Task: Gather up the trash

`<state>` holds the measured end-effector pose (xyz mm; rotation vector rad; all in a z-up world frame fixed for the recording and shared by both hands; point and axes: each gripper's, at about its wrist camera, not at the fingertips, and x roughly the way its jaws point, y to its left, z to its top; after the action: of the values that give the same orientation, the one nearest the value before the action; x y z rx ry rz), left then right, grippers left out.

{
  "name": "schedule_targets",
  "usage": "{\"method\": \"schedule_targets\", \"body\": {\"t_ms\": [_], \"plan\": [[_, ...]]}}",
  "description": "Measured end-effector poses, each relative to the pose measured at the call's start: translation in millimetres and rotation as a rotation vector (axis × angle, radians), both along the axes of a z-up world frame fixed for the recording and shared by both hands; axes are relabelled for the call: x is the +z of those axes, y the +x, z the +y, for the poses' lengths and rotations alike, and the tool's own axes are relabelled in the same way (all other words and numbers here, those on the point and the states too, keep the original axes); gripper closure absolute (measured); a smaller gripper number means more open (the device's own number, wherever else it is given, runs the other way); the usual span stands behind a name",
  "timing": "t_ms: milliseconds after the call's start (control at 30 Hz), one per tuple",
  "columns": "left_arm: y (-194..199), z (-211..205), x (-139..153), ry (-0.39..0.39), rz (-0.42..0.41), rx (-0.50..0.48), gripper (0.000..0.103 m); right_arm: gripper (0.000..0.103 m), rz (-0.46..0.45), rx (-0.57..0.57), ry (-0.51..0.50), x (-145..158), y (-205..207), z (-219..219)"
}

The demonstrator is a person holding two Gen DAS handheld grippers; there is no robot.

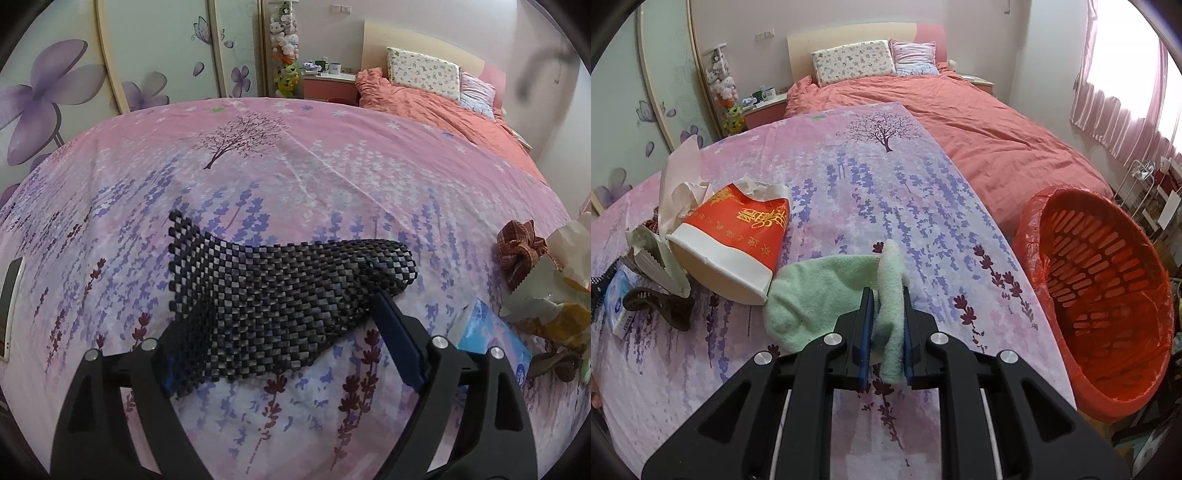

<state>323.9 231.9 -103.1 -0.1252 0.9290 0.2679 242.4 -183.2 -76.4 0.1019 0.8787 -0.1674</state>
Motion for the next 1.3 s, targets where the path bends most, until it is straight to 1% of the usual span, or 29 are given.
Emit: {"method": "schedule_targets", "body": {"t_ms": [33,100,233,333,400,500,533,567,600,633,667,733,800,900,1000,1133,1233,1300], "plan": [[0.2,0.0,0.0,0.0,0.0,0.0,0.017,0.085,0.001,-0.002,-0.009,0.2,0.1,1.5],[0.3,0.0,0.0,-0.001,0.0,0.0,0.017,0.078,0.005,-0.02,-0.026,0.8,-0.5,1.7],[2.6,0.4,-0.5,-0.005,0.0,-0.002,0.018,0.077,-0.004,-0.03,0.027,0.7,-2.3,-6.6],[2.7,1.7,-1.0,-0.013,-0.005,-0.006,0.018,0.077,-0.001,-0.029,0.01,0.6,-2.4,-7.7],[1.6,2.7,-0.7,-0.021,-0.013,-0.016,0.021,0.077,0.001,-0.029,0.001,0.8,-2.2,-7.8],[-2.4,0.0,1.9,-0.022,-0.032,-0.062,0.038,0.077,-0.001,-0.029,0.007,1.0,-2.8,-7.5],[-4.3,-1.3,2.6,-0.016,-0.038,-0.076,0.048,0.078,-0.002,-0.029,0.013,1.2,-2.9,-6.7],[-6.4,-3.1,4.1,-0.002,-0.046,-0.103,0.061,0.087,-0.005,-0.024,0.02,1.4,-3.4,-7.4],[-8.0,-4.4,4.9,0.006,-0.05,-0.125,0.069,0.092,-0.007,-0.001,0.033,2.0,-3.8,-5.3],[-10.6,-4.3,5.5,-0.001,-0.057,-0.16,0.083,0.092,-0.009,0.004,0.033,2.8,-5.1,-3.6],[-14.5,-3.1,6.2,-0.014,-0.065,-0.185,0.086,0.093,-0.012,0.007,0.034,3.3,-8.0,-2.3],[-22.1,-0.5,7.6,-0.027,-0.08,-0.206,0.089,0.094,-0.023,0.024,0.078,4.7,-14.5,-2.9],[-32.1,0.6,12.1,-0.023,-0.105,-0.221,0.089,0.094,-0.045,0.031,0.109,9.1,-21.3,-4.6],[-43.4,-1.8,22.5,-0.013,-0.134,-0.24,0.089,0.094,-0.089,0.048,0.117,19.2,-31.8,-7.5],[-53.6,-10.6,40.6,0.008,-0.167,-0.257,0.089,0.094,-0.133,0.055,0.121,31.1,-42.3,-14.0],[-64.4,-33.0,70.2,0.026,-0.211,-0.283,0.089,0.094,-0.19,0.05,0.138,44.9,-54.5,-25.3],[-73.7,-62.5,91.4,0.016,-0.246,-0.328,0.089,0.094,-0.238,0.05,0.138,57.0,-64.1,-34.4],[-76.2,-81.1,99.7,0.002,-0.258,-0.361,0.089,0.094,-0.272,0.044,0.138,65.3,-71.2,-42.5]]}}
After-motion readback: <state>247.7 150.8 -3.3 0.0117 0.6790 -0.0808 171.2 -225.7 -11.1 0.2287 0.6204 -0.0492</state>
